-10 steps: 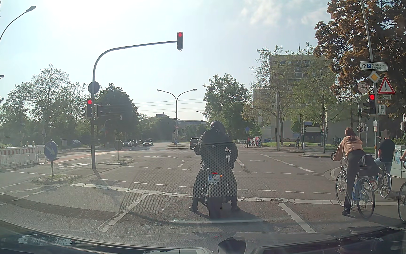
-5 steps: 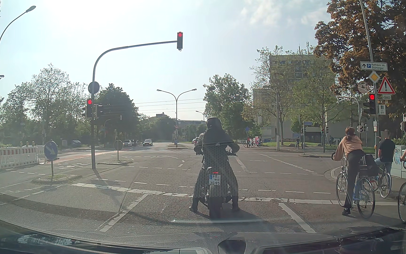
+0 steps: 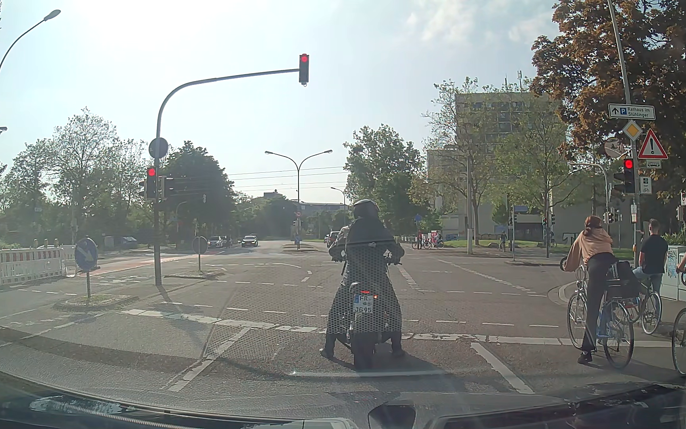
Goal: Follow the waypoints while adhering to traffic rules and regulations
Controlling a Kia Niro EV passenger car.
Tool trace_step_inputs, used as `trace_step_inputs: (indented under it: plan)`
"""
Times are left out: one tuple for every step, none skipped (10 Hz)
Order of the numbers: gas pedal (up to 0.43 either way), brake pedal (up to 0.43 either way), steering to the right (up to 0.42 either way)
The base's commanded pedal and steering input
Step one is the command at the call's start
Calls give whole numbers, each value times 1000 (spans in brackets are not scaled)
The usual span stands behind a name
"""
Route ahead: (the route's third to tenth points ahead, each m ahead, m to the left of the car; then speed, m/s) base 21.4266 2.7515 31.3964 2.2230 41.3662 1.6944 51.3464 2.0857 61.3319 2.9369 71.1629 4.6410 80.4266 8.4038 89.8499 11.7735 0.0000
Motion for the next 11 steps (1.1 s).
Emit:
trace_step_inputs:
  plan:
    - [0, 238, 6]
    - [0, 238, 6]
    - [0, 238, 6]
    - [0, 238, 6]
    - [0, 238, 6]
    - [0, 238, 6]
    - [0, 238, 6]
    - [0, 238, 6]
    - [0, 238, 6]
    - [0, 238, 6]
    - [0, 238, 6]
